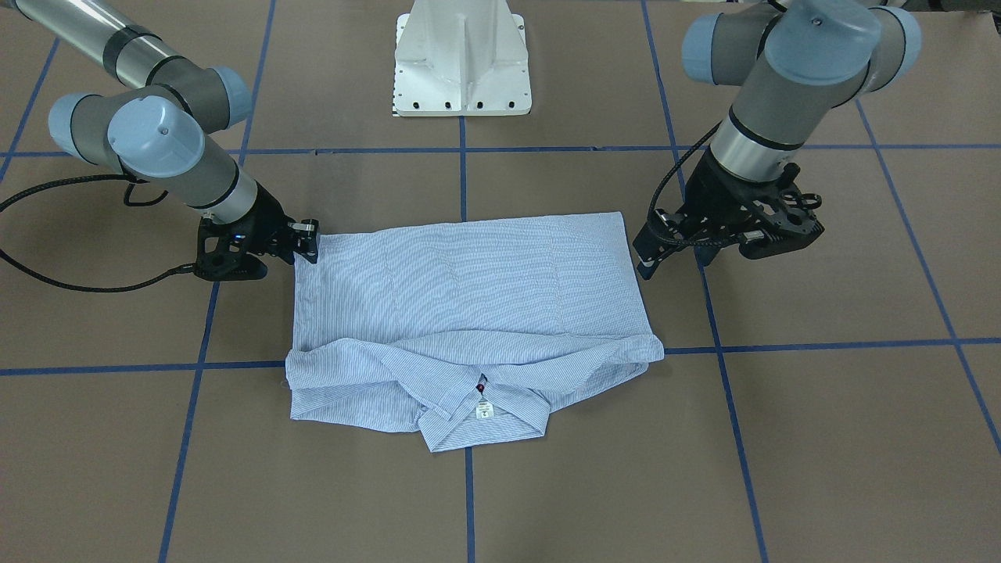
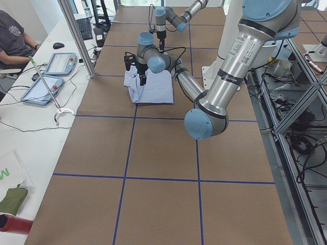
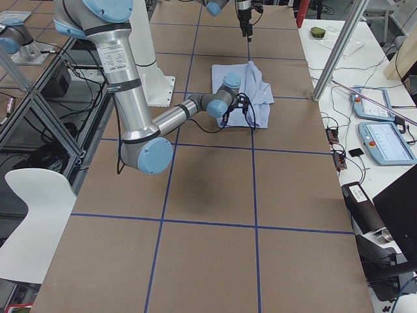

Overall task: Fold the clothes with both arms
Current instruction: 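Move the right gripper to the folded edge nearest the robot and grasp, then drag the folded shirt with the right gripper toward the robot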

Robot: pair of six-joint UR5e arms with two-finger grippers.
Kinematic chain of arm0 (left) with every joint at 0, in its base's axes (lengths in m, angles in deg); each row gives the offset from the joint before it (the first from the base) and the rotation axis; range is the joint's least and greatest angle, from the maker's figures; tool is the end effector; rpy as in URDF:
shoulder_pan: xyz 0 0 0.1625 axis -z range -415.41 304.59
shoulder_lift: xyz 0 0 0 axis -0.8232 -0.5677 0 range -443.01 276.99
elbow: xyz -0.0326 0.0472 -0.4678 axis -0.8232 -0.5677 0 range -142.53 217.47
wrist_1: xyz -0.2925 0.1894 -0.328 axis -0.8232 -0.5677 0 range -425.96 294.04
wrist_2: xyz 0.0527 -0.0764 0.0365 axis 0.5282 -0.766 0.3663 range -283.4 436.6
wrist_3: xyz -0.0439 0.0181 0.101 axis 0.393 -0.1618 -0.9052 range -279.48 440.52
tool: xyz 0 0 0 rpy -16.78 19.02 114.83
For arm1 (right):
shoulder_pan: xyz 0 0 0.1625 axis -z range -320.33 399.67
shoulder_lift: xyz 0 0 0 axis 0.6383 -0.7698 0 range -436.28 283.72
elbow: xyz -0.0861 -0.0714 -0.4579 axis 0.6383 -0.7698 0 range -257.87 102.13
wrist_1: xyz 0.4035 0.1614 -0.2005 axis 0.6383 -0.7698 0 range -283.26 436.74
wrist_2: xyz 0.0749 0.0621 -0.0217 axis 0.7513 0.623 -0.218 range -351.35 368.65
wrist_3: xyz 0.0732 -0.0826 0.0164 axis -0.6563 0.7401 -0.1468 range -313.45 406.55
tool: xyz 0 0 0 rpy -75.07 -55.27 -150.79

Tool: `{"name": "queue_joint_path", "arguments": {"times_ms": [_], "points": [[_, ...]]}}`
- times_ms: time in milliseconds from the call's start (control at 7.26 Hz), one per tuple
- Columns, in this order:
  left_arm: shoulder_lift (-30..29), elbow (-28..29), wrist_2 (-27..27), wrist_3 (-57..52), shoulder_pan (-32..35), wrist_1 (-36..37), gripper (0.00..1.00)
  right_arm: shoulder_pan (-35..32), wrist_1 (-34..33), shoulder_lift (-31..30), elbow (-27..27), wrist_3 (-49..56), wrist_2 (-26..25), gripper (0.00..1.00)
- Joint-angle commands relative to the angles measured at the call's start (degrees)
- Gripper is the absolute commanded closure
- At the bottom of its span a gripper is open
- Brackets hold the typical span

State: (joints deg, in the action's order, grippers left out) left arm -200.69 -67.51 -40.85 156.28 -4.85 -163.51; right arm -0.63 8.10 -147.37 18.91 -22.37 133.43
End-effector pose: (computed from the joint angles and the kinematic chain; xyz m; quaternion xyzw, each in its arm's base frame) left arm 0.3794 -0.5901 0.2551 0.0395 0.4633 -0.1785 0.8671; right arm -0.4903 -0.5071 0.3988 -0.0412 -0.4674 0.0284 0.8826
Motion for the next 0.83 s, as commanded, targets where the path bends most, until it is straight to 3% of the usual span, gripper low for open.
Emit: {"name": "queue_joint_path", "arguments": {"times_ms": [0,138,276,413,689], "points": [[-0.09,0.04,0.03,0.00,-0.02,0.00,0.01,1.18,0.00,-0.02,-0.27,-0.07,-0.94,0.56],[-0.09,-0.04,0.03,0.00,0.06,0.00,0.01,1.27,0.00,-0.02,-0.28,-0.07,-1.03,0.60],[-0.09,-0.04,0.03,0.00,0.07,0.00,0.01,1.27,0.09,-0.10,-0.19,-0.07,-0.95,0.85],[-0.17,-0.04,-0.06,0.00,0.07,0.00,0.01,1.18,0.09,-0.19,-0.19,-0.07,-0.77,1.00],[-0.18,-0.13,-0.06,0.00,0.07,0.00,0.01,0.83,0.09,-0.71,1.12,0.19,0.54,1.00]]}}
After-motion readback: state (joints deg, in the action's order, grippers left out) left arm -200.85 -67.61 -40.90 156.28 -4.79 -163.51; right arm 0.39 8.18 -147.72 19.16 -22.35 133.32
